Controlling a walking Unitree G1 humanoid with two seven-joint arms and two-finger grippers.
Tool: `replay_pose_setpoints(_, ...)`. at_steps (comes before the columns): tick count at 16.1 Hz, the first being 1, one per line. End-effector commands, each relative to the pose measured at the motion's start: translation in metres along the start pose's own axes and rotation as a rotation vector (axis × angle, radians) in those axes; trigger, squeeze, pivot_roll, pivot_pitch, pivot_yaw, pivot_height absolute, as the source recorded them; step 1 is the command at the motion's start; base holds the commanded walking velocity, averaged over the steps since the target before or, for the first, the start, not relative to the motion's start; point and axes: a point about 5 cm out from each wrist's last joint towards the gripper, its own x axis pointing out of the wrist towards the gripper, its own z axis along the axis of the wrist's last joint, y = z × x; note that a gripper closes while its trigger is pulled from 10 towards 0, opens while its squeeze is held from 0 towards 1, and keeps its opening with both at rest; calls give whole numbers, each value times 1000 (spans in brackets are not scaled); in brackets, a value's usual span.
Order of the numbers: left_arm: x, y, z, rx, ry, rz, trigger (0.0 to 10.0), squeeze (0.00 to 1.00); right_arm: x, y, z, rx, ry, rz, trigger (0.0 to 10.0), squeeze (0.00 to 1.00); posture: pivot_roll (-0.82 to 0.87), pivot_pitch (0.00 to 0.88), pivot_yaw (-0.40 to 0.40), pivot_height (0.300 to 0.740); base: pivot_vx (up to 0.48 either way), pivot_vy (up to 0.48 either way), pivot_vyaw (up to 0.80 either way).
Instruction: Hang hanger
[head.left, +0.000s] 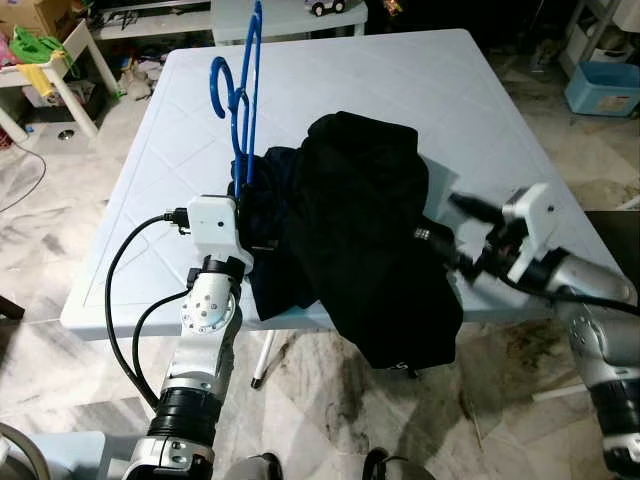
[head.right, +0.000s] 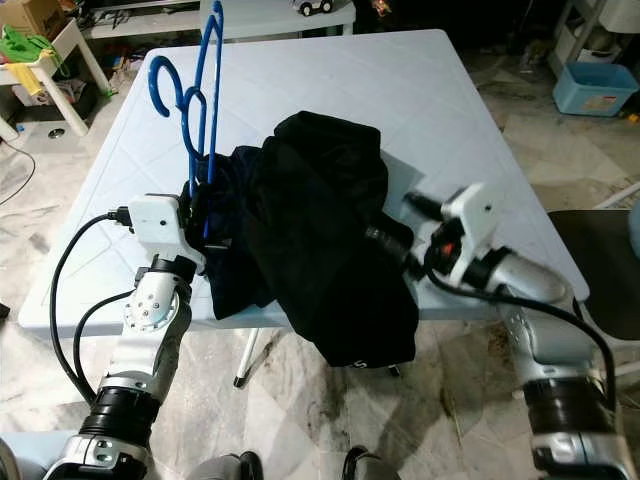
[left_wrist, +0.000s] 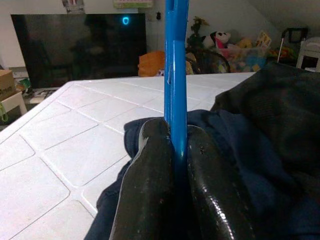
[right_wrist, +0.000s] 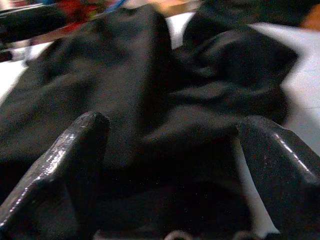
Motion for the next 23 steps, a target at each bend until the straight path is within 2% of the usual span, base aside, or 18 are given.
replay_pose_setpoints(1,-17,4,-33,-9,167,12,10000,0,3,11,-5,25,22,84,10000,906,11,173,30,740,0,0,0)
replay_pose_setpoints(5,-19,3,-33,-13,170,12,10000,0,25,44,-26,127,70,240,10000,886,18,178,24,740,0,0,0)
replay_pose_setpoints(7,-20,3,-33,-14,170,12,10000,0,37,56,-30,154,76,292,10000,831,21,179,22,740,0,0,0)
replay_pose_setpoints(8,-21,3,-33,-15,169,13,10000,0,47,62,-33,163,77,302,10000,816,24,181,20,740,0,0,0)
replay_pose_setpoints(10,-23,4,-33,-13,170,15,10000,0,63,63,-37,141,85,247,10000,812,40,186,13,740,0,0,0)
replay_pose_setpoints(13,-27,9,-34,-8,173,34,10000,0,95,56,-36,104,64,48,10000,812,59,192,8,740,0,0,0)
replay_pose_setpoints(14,-29,9,-33,-7,173,38,10000,0,105,51,-32,126,45,-38,10000,812,70,195,4,740,0,0,0)
replay_pose_setpoints(16,-31,12,-32,-2,173,49,10000,0,122,38,-21,106,27,-228,10000,808,79,202,2,740,0,0,0)
replay_pose_setpoints(18,-32,12,-32,-2,174,49,10000,0,126,30,-15,89,20,-321,10000,808,81,203,3,740,0,0,0)
replay_pose_setpoints(20,-32,12,-31,-1,174,48,10000,0,127,15,-7,60,12,-469,10000,804,80,202,3,740,0,0,0)
replay_pose_setpoints(21,-32,11,-31,-2,173,47,10000,0,124,6,-1,60,-5,-554,10000,773,81,201,4,740,0,0,0)
replay_pose_setpoints(22,-32,11,-31,-2,174,47,10000,0,124,3,0,61,-14,-584,10000,773,81,201,3,740,0,0,0)
replay_pose_setpoints(23,-32,11,-31,-3,176,46,10000,0,121,-5,8,80,-65,-629,10000,714,79,199,3,740,0,0,0)
